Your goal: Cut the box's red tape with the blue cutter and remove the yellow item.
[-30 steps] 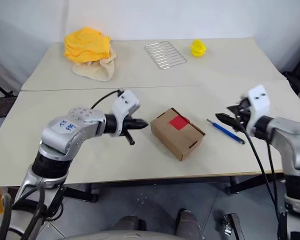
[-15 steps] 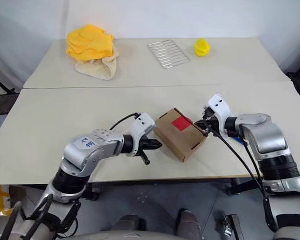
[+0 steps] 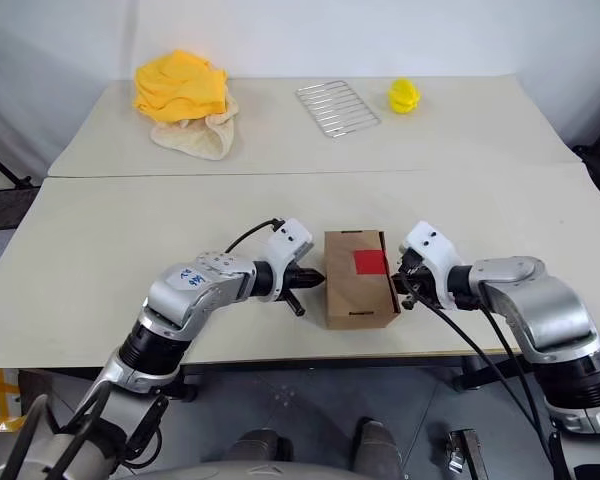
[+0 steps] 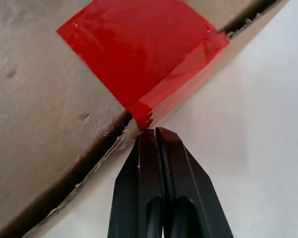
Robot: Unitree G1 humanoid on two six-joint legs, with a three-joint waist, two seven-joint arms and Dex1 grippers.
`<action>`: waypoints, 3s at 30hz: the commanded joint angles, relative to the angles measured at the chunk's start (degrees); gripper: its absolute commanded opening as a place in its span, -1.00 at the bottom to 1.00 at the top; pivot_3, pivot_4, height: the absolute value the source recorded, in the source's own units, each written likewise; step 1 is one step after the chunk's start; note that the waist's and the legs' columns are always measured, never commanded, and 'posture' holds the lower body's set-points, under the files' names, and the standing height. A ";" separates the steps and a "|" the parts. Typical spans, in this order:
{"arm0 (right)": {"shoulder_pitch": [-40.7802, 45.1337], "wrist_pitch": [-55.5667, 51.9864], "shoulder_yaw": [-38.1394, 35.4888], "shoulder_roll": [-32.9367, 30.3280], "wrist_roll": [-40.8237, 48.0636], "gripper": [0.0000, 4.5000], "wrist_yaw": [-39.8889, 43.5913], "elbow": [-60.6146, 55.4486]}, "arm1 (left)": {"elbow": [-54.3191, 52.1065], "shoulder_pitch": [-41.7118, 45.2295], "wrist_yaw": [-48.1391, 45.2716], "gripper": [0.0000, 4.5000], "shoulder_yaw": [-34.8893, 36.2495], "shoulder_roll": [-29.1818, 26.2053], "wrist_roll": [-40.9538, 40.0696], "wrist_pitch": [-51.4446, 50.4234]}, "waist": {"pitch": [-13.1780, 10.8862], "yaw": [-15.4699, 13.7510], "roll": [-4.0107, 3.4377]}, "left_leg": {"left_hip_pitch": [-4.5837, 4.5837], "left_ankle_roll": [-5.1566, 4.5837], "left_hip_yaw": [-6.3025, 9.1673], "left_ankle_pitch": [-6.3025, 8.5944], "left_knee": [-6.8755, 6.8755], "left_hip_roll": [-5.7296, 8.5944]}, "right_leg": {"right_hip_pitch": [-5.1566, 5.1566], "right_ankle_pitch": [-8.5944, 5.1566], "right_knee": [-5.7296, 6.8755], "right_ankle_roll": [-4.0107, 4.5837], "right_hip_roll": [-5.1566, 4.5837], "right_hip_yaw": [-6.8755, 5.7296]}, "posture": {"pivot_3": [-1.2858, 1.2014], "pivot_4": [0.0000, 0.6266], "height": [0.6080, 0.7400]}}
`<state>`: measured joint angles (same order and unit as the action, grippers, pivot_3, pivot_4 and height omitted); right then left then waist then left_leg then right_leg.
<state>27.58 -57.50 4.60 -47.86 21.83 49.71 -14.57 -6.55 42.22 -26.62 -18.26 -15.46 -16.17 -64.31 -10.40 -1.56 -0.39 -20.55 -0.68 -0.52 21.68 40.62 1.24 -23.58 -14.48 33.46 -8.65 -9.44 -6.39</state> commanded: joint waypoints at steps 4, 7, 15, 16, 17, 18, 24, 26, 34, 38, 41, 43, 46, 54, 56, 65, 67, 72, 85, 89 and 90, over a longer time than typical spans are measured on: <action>0.22 1.08 -1.49 0.30 -1.22 -0.98 -3.54 -0.17 | 2.18 2.07 -2.98 -1.00 -2.39 1.14 1.08 5.21 | 0.00 -0.11 0.00 | 0.00 0.00 0.00 0.00 0.00 0.00 | 0.00 0.00 0.00 0.00 0.00 0.00 | 0.03 -0.52 1.00; 0.62 0.98 -1.49 -0.33 -1.12 -0.98 -3.55 -0.25 | 3.33 2.27 -3.70 -1.00 -3.04 1.46 1.40 6.06 | 0.00 -0.11 0.00 | -0.01 0.00 -0.01 0.00 0.02 0.02 | 0.01 0.00 0.00 0.00 0.00 0.00 | 0.03 -0.52 1.00; -0.83 -0.04 -3.30 -3.24 -0.66 -0.98 -3.81 -2.96 | 4.58 1.45 -4.72 -1.00 -3.86 1.26 2.50 7.69 | 0.00 -0.02 0.00 | -0.01 0.00 -0.01 0.00 0.01 0.01 | 0.00 0.00 0.00 -0.01 0.00 0.00 | 0.03 -0.52 1.00; -1.21 0.03 -3.68 -3.70 -0.88 -0.98 -4.13 -3.35 | 4.50 1.38 -4.67 -1.00 -3.47 1.04 2.58 7.63 | 0.00 -0.04 0.00 | -0.01 0.00 -0.01 0.00 0.01 0.01 | 0.00 0.00 0.00 -0.01 0.00 0.00 | 0.03 -0.52 1.00; -1.61 0.04 -4.11 -4.13 -1.06 -0.98 -4.49 -3.73 | 4.36 1.27 -4.61 -1.00 -3.05 0.70 2.68 7.64 | 0.00 -0.05 0.00 | -0.01 0.00 -0.01 0.00 0.01 0.01 | 0.00 0.00 0.00 -0.01 0.00 0.00 | 0.03 -0.52 1.00; -1.97 0.16 -4.69 -4.47 -1.29 -0.98 -4.98 -3.98 | 4.33 1.25 -4.58 -1.00 -2.67 0.21 2.87 7.81 | 0.00 -0.07 0.00 | -0.01 0.00 -0.01 0.00 0.01 0.01 | 0.00 0.00 0.00 -0.01 0.00 0.00 | 0.03 -0.52 1.00; -5.59 0.64 -10.29 -7.54 -3.36 -0.98 -8.87 -5.79 | 4.11 1.65 -4.99 -1.00 1.40 -3.90 2.93 8.31 | 0.00 0.01 0.00 | -0.01 0.00 -0.02 0.00 0.01 0.00 | -0.02 0.00 0.01 -0.01 0.00 0.01 | 0.03 -0.52 1.00; -6.07 -1.31 -13.36 -8.07 -2.85 -0.98 -9.99 -6.68 | 3.90 2.02 -5.49 -1.00 3.26 -5.18 2.41 8.70 | 0.00 0.00 0.00 | -0.01 0.00 -0.02 0.00 0.01 0.00 | -0.02 0.00 0.01 -0.01 0.00 0.01 | 0.03 -0.52 1.00; -0.51 -20.01 -22.59 -2.68 6.84 -0.98 -12.90 -14.76 | 0.01 5.95 -6.79 -1.00 11.53 1.09 -6.09 4.67 | -0.01 -0.21 0.02 | -0.03 0.00 0.00 0.00 0.05 -0.01 | -0.01 0.01 0.02 -0.01 0.00 0.01 | 0.03 -0.52 1.00; 3.66 -28.37 -22.69 2.45 9.73 -0.98 -15.59 -17.06 | 0.52 7.15 -6.84 -1.00 9.73 4.53 -7.64 3.32 | -0.01 -0.01 0.02 | -0.03 0.00 0.00 0.00 0.05 -0.02 | -0.01 0.01 0.03 -0.01 0.00 0.01 | 0.03 -0.52 1.00; 5.46 -32.05 -21.93 6.83 10.33 -0.98 -18.24 -19.04 | 1.48 7.08 -6.87 -1.00 6.06 5.67 -6.42 4.54 | -0.01 0.06 0.01 | 0.00 0.00 -0.01 0.00 0.04 -0.02 | -0.02 0.01 0.07 -0.01 0.00 0.02 | 0.03 -0.52 1.00; 5.92 -33.51 -22.76 8.59 10.89 -0.91 -18.86 -20.76 | 1.03 7.00 -6.72 -1.00 5.72 5.51 -6.43 4.42 | -0.01 0.01 0.01 | -0.02 0.00 -0.03 0.00 0.04 0.01 | -0.06 0.01 0.09 -0.01 0.00 0.06 | 0.03 -0.52 1.00; 6.65 -34.94 -23.97 10.35 12.33 -0.59 -19.97 -22.81 | 1.00 7.29 -6.39 -1.00 6.25 5.62 -6.81 4.51 | -0.01 0.05 0.01 | -0.02 0.00 -0.03 0.00 0.04 0.01 | -0.07 0.01 0.09 -0.01 0.00 0.07 | 0.03 -0.52 1.00; 4.00 -35.00 -26.30 8.40 16.47 0.62 -21.82 -25.93 | 0.52 8.03 -7.26 -0.49 7.50 4.85 -7.48 5.57 | -0.01 0.07 0.01 | -0.02 -0.01 -0.03 0.00 0.03 0.02 | -0.07 0.01 0.09 -0.01 0.00 0.07 | 0.03 -0.52 1.00; 3.24 -35.00 -26.28 8.10 16.53 0.94 -22.64 -26.17 | 0.99 8.05 -7.14 -0.21 7.52 5.03 -6.95 7.28 | -0.01 0.04 0.01 | -0.01 -0.01 -0.05 0.00 0.04 0.02 | -0.07 0.01 0.09 -0.01 0.00 0.07 | 0.03 -0.52 1.00; 1.26 -34.99 -29.01 7.51 14.69 1.00 -25.66 -27.39 | 4.47 8.54 -9.24 0.08 5.90 4.47 -6.08 10.73 | -0.01 -0.03 0.01 | -0.02 -0.02 -0.06 0.01 0.04 0.03 | -0.06 0.01 0.08 -0.01 0.00 0.09 | 0.03 -0.52 1.00; 0.66 -34.99 -30.03 7.19 14.81 1.00 -25.84 -27.85 | 5.20 8.73 -9.37 0.30 5.54 4.40 -5.55 11.56 | -0.01 0.03 0.01 | -0.02 -0.02 -0.07 0.01 0.03 0.03 | -0.08 0.01 0.09 -0.01 0.00 0.09 | 0.03 -0.52 1.00; -1.20 -35.00 -32.49 5.65 15.25 1.00 -25.75 -28.69 | 7.19 10.15 -9.73 0.60 7.14 5.46 -6.80 11.82 | -0.01 -0.05 0.01 | -0.02 -0.04 -0.07 0.01 0.02 0.03 | -0.07 0.01 0.08 -0.01 0.00 0.09 | 0.03 -0.52 1.00; -4.01 -35.00 -30.47 8.99 17.89 1.00 -28.58 -28.51 | 9.38 10.17 -13.00 -0.99 3.94 4.35 -5.99 8.32 | -0.01 0.01 0.01 | -0.01 -0.05 -0.07 0.01 0.01 0.03 | -0.07 0.01 0.08 -0.01 0.00 0.10 | 0.03 -0.52 1.00; -4.22 -35.00 -29.11 10.06 17.39 1.00 -29.17 -27.45 | 9.67 9.56 -12.60 -0.99 2.31 3.29 -4.79 7.66 | -0.01 0.04 0.01 | -0.01 -0.05 -0.07 0.01 0.01 0.03 | -0.07 0.01 0.09 -0.01 0.00 0.10 | 0.03 -0.52 1.00; -4.22 -35.00 -28.81 10.31 17.24 1.00 -29.26 -27.18 | 9.64 9.37 -12.51 -0.99 2.00 3.10 -4.54 7.63 | -0.01 0.03 0.01 | -0.01 -0.05 -0.08 0.01 0.01 0.03 | -0.07 0.01 0.08 -0.01 0.00 0.10 | 0.03 -0.52 1.00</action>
<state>23.26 -92.20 -24.31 -37.82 39.35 20.89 -41.71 3.72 51.43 -39.02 -15.82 -12.33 -21.23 -56.84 -10.40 -1.53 -0.39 -20.56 -0.73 -0.59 21.69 40.63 1.27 -23.65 -14.47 33.54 -8.66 -9.44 -6.29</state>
